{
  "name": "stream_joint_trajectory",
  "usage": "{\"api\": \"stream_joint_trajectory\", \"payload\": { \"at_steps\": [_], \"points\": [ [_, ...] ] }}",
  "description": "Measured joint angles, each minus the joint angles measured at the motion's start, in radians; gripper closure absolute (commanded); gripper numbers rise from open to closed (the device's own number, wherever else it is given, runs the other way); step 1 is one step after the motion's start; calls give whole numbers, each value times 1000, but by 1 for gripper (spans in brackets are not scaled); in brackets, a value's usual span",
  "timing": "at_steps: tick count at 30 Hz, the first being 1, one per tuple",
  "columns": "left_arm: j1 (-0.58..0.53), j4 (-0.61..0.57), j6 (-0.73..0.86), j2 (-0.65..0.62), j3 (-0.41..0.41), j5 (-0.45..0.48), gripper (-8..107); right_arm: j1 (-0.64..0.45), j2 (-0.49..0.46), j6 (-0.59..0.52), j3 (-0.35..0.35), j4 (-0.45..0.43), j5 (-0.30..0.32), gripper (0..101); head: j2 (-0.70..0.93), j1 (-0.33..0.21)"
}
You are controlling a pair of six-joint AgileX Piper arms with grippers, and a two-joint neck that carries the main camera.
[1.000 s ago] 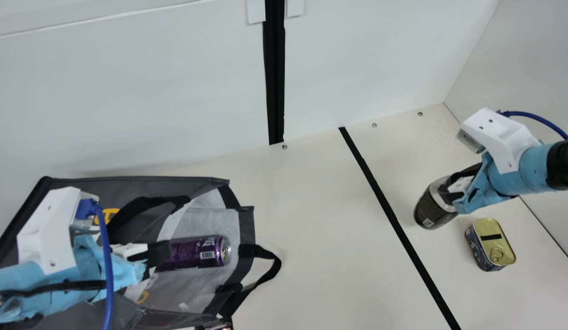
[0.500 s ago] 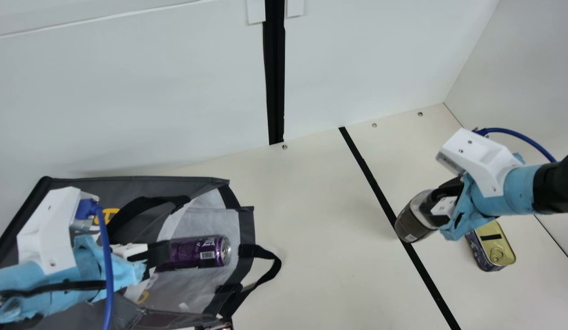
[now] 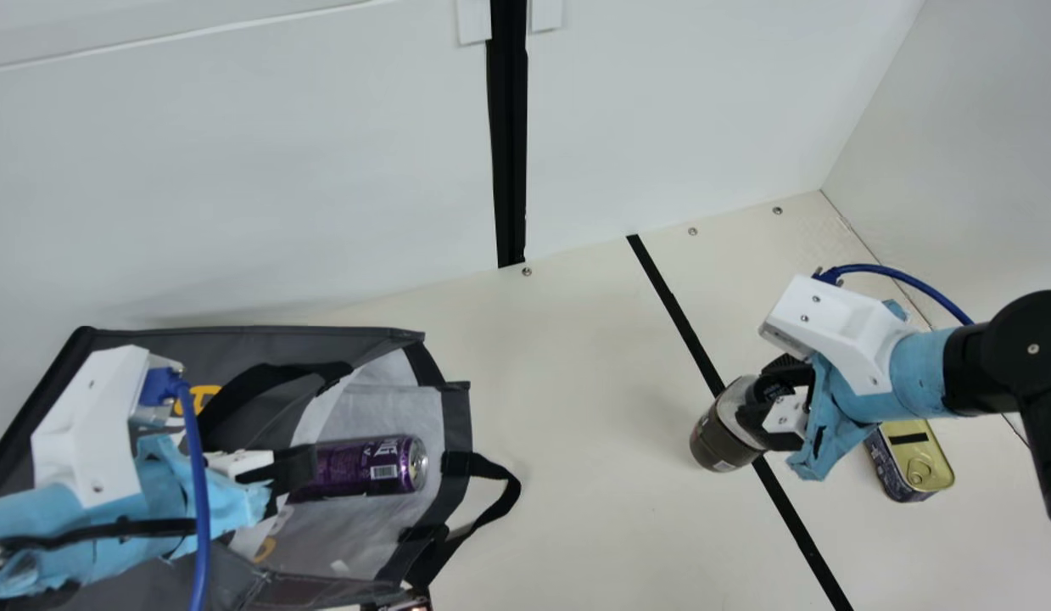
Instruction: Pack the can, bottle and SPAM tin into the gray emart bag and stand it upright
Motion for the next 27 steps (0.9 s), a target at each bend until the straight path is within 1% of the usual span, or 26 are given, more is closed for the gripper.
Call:
{"api": "stream_joint_trajectory", "payload": {
  "at_steps": [9,14,18,27],
  "points": [
    [0,0,0,0,0,0,107,48,20,-122,46,116,-1,101,0,0],
    [0,0,0,0,0,0,107,96,18,-154,69,201,-1,101,0,0],
    [0,0,0,0,0,0,107,152,5,-143,72,272,-1,101,0,0],
    [0,0,0,0,0,0,107,287,-41,-50,49,414,3,101,2,0]
  ]
}}
